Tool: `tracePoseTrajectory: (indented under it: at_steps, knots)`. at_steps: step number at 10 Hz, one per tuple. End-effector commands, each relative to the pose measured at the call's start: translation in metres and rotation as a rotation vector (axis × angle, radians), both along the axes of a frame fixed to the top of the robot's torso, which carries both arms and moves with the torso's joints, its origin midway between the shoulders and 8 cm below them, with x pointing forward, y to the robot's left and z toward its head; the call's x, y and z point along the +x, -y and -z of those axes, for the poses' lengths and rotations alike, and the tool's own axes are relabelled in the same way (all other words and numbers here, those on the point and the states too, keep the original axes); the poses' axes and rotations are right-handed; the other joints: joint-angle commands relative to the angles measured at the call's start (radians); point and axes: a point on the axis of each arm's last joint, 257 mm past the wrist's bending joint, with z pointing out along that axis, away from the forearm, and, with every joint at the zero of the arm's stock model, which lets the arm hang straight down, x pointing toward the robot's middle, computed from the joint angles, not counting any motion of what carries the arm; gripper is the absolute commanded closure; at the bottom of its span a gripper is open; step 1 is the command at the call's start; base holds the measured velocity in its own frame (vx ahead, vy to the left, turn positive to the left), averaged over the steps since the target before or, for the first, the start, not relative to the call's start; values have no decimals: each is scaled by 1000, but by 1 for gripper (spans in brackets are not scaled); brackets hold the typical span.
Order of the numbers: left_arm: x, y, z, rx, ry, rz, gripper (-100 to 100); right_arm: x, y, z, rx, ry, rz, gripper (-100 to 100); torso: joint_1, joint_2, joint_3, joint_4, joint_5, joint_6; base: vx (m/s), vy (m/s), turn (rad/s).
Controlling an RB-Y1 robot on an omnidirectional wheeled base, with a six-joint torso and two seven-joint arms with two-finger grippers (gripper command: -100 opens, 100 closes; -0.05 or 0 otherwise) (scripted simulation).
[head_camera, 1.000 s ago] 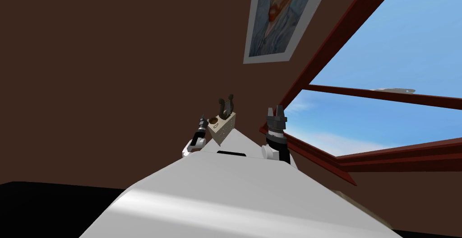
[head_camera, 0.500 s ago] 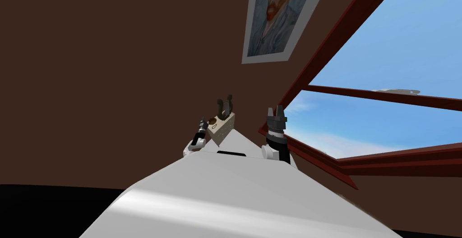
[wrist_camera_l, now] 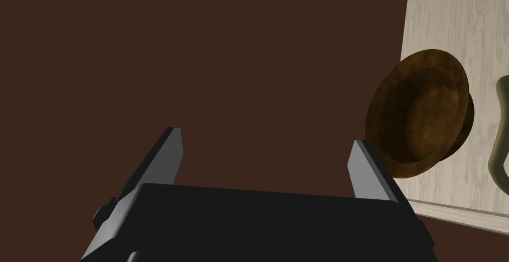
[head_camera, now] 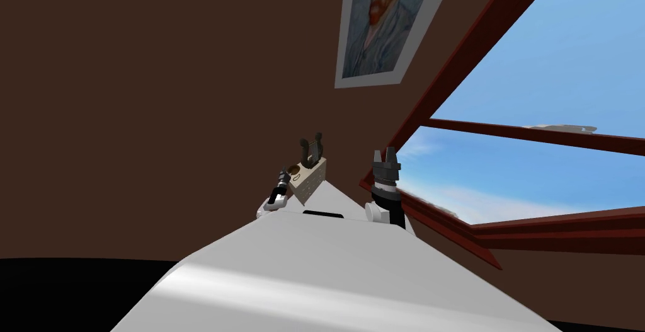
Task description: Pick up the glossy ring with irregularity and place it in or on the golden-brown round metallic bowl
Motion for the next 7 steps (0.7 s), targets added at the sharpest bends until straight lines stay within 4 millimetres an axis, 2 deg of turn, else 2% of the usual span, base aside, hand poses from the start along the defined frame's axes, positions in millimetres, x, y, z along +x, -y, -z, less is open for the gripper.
tracePoseTrajectory:
  at_steps: [1,2,5,6,7]
  knots:
    - [-5,-5,20,-22,-43,-16,-100,0,0,0,0,0,0,0,0,0,0,0,0,0,32,-41,-2]
    - [-9,-9,35,-39,-74,-28,-100,0,0,0,0,0,0,0,0,0,0,0,0,0,53,-67,-6]
    - [-15,-14,53,-56,-115,-43,-100,0,0,0,0,0,0,0,-1,-1,-1,0,0,0,42,-44,-2]
    - [-18,-17,65,-71,-141,-55,-100,0,0,0,0,0,0,0,0,0,0,0,0,0,30,-51,-6]
    - [-20,-18,67,-72,-146,-56,-100,0,0,0,0,0,0,0,-1,0,0,0,0,0,28,-40,-1]
